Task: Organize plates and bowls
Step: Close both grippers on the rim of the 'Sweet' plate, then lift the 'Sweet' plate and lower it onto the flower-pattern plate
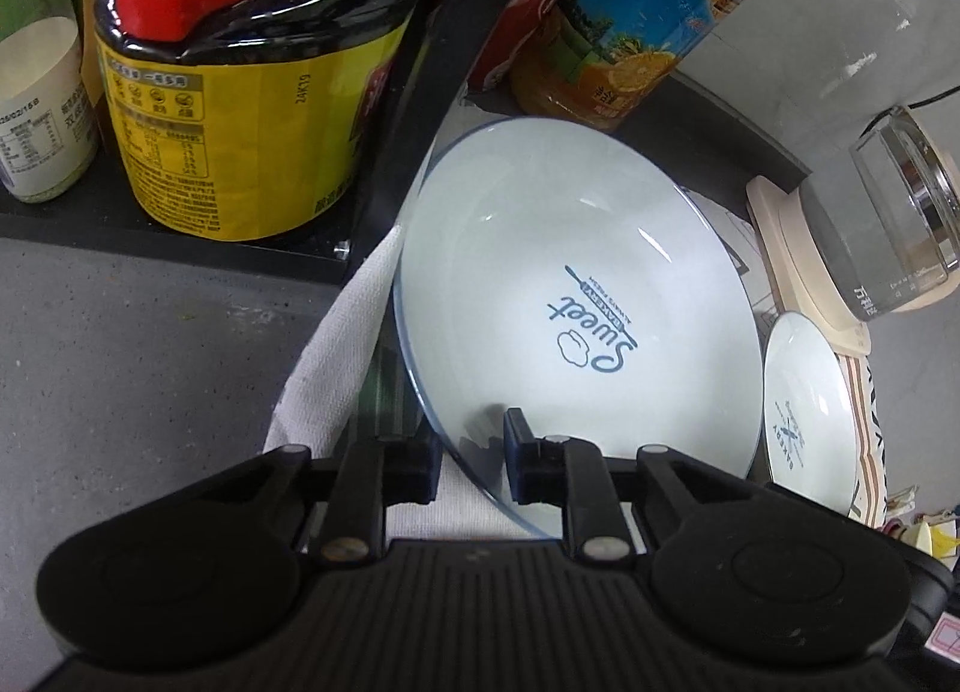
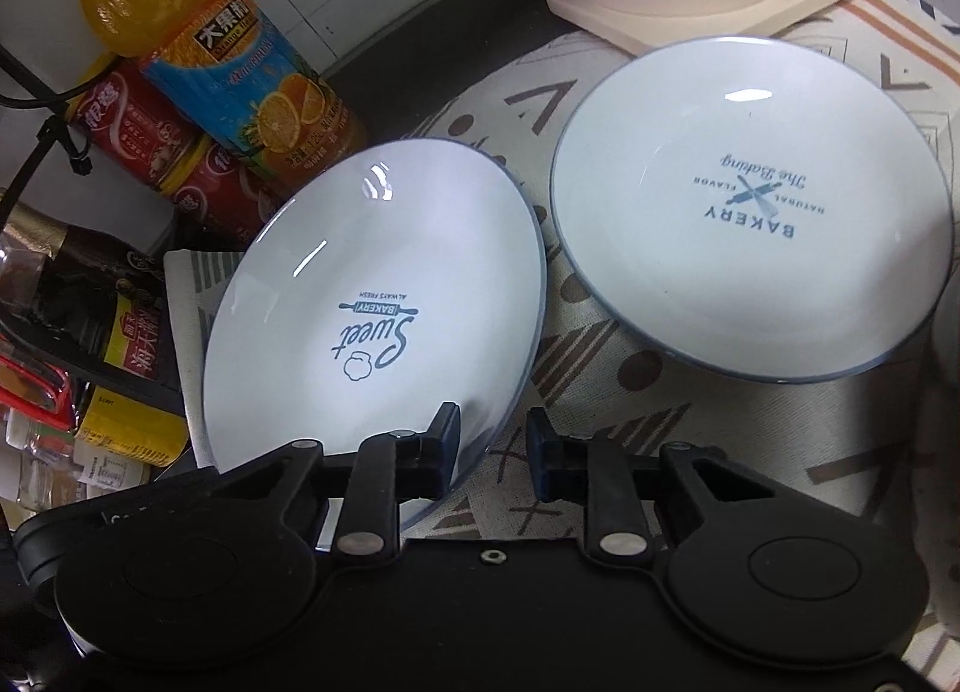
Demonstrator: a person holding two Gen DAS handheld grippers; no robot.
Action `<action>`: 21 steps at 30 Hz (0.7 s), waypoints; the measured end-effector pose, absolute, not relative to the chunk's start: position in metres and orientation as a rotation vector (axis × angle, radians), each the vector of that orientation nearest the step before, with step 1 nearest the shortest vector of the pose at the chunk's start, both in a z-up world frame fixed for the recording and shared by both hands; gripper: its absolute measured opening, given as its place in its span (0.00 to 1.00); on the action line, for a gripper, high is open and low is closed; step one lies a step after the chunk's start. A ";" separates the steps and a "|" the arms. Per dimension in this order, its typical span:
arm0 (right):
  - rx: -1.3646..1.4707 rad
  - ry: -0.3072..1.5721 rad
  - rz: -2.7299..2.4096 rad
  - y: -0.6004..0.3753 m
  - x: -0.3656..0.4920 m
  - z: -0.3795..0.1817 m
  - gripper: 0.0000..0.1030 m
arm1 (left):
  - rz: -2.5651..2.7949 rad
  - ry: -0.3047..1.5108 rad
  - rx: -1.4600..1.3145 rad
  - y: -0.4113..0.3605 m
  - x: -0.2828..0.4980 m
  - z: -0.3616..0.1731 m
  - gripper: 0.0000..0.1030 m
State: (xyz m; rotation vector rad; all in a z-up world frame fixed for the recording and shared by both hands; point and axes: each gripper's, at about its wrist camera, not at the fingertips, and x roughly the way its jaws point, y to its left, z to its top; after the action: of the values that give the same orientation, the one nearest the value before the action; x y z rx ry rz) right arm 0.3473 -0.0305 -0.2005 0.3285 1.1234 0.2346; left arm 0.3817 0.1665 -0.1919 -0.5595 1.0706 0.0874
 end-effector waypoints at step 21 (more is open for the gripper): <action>0.324 1.046 0.236 -0.032 0.331 -0.185 0.14 | 0.049 1.009 -0.525 0.167 0.352 -0.166 0.16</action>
State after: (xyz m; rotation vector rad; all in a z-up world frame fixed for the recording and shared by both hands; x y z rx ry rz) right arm 0.3312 -0.0316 -0.1855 0.3240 1.0460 0.2363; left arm 0.3523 0.1666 -0.1657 -0.5254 1.0089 0.0493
